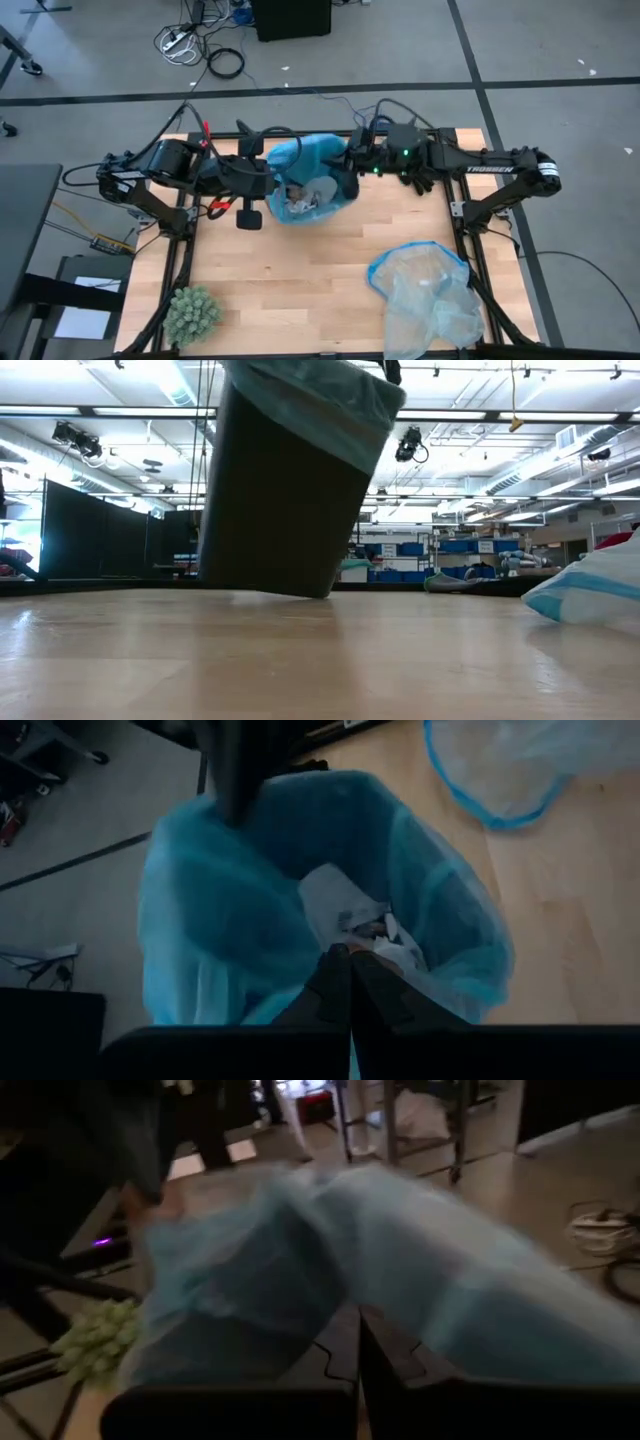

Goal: Place trash/remove bag and relplace
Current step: Remove the trash bag from the bin

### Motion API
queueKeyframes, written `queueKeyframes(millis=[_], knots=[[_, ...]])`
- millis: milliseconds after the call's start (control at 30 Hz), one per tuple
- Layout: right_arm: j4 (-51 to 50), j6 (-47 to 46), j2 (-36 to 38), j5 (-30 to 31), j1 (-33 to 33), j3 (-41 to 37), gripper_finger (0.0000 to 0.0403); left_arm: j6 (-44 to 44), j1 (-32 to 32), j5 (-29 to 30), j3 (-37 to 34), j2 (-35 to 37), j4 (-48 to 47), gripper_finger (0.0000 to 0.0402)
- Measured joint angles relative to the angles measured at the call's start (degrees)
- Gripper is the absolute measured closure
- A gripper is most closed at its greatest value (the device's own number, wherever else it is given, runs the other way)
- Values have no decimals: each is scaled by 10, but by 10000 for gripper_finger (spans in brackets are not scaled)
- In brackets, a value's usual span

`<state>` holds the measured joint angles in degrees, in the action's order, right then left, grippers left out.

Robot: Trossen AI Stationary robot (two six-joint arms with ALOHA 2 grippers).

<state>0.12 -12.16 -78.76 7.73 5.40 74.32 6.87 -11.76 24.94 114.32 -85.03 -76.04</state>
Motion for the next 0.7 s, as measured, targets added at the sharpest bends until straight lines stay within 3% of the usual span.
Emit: queueKeyframes(millis=[300, 567, 700], knots=[[-127, 6, 0, 8, 69, 76, 386, -27, 0, 6, 0, 0, -25, 401], [-139, -10, -15, -99, 129, 94, 271, -28, 0, 7, 0, 0, -26, 401], [-132, -28, -19, -132, 120, 94, 240, -22, 0, 9, -1, 0, -20, 401]])
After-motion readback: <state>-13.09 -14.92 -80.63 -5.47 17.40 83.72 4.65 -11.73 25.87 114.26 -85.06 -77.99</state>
